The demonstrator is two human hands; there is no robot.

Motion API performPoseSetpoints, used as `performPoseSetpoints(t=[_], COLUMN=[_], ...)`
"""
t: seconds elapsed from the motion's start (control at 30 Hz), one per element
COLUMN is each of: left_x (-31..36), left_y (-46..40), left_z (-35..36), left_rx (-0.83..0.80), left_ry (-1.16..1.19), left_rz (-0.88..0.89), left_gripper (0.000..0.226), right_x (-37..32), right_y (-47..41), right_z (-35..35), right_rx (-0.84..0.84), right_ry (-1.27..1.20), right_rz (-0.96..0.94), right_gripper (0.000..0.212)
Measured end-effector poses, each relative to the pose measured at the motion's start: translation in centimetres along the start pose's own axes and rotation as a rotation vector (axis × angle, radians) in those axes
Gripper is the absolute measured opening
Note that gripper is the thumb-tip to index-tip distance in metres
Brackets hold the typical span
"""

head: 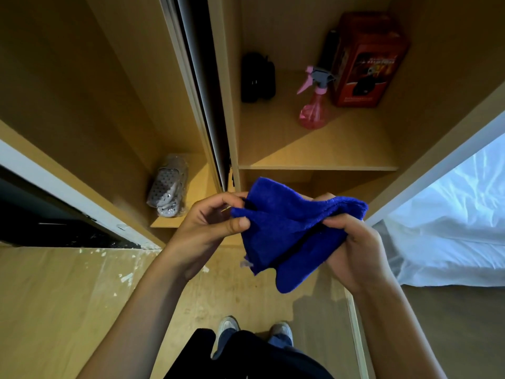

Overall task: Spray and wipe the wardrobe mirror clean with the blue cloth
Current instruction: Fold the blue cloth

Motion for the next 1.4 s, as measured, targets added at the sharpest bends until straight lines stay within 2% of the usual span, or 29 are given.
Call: performPoseSetpoints(t=[0.07, 0.23, 0.43, 0.53, 0.63, 0.73, 0.87, 1.0, 1.07, 1.13, 1.2, 1.23, 1.33, 1.4], left_x=[0.4, 0.7, 1.1, 1.1, 1.4, 2.4, 3.8, 4.4, 4.2, 4.0, 4.2, 4.6, 6.3, 7.5], left_y=[0.2, 0.0, 0.1, 0.5, 0.8, 0.8, 0.6, 0.0, -0.4, -1.0, -1.5, -1.7, -1.9, -1.9], left_z=[0.2, 0.5, 0.0, -0.5, -1.4, -1.9, -2.0, -2.1, -2.3, -2.2, -1.7, -1.4, -0.8, -0.7], left_rx=[-0.022, -0.01, 0.139, 0.253, 0.392, 0.423, 0.39, 0.215, 0.119, 0.002, -0.099, -0.116, -0.104, -0.111], left_ry=[0.029, 0.004, -0.084, -0.148, -0.145, -0.22, -0.309, -0.47, -0.592, -0.821, -1.019, -1.047, -0.913, -0.77], left_rz=[0.01, 0.016, 0.056, 0.061, 0.051, 0.056, 0.063, 0.001, -0.072, -0.127, -0.105, -0.081, -0.027, 0.0], left_gripper=[0.024, 0.027, 0.027, 0.017, 0.015, 0.016, 0.032, 0.047, 0.045, 0.037, 0.023, 0.018, 0.004, 0.011], right_x=[-0.1, 0.1, 0.7, 0.3, -0.9, -2.5, -4.0, -5.4, -5.7, -5.9, -6.4, -6.8, -8.0, -8.8], right_y=[0.1, 0.1, 0.1, 0.3, 0.3, -0.1, -0.4, -0.6, -0.8, -1.0, -1.2, -1.3, -1.3, -1.1], right_z=[0.0, 0.2, 0.4, 0.3, -0.7, -0.7, -0.3, -0.3, -0.3, -0.1, 0.2, 0.4, 0.5, 0.5], right_rx=[-0.041, -0.123, -0.117, -0.069, 0.008, -0.007, 0.003, 0.022, 0.02, 0.012, 0.009, 0.006, 0.018, 0.03], right_ry=[0.01, 0.062, 0.082, 0.112, 0.312, 0.65, 0.776, 0.925, 0.989, 1.006, 1.011, 1.001, 0.913, 0.836], right_rz=[0.015, 0.058, 0.07, 0.062, 0.038, -0.062, -0.151, -0.201, -0.208, -0.201, -0.215, -0.234, -0.299, -0.322], right_gripper=[0.014, 0.01, 0.007, 0.006, 0.015, 0.024, 0.03, 0.019, 0.019, 0.012, 0.015, 0.017, 0.013, 0.012])
Point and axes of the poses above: each hand's wrist, its own y-axis away from the middle knuckle, its own z-axis out of the palm, x = y × z, the point moved 7 cm from there along -y, towards the middle knuckle, and after that the axes turned 11 degrees about -y, right-handed, at the moved point
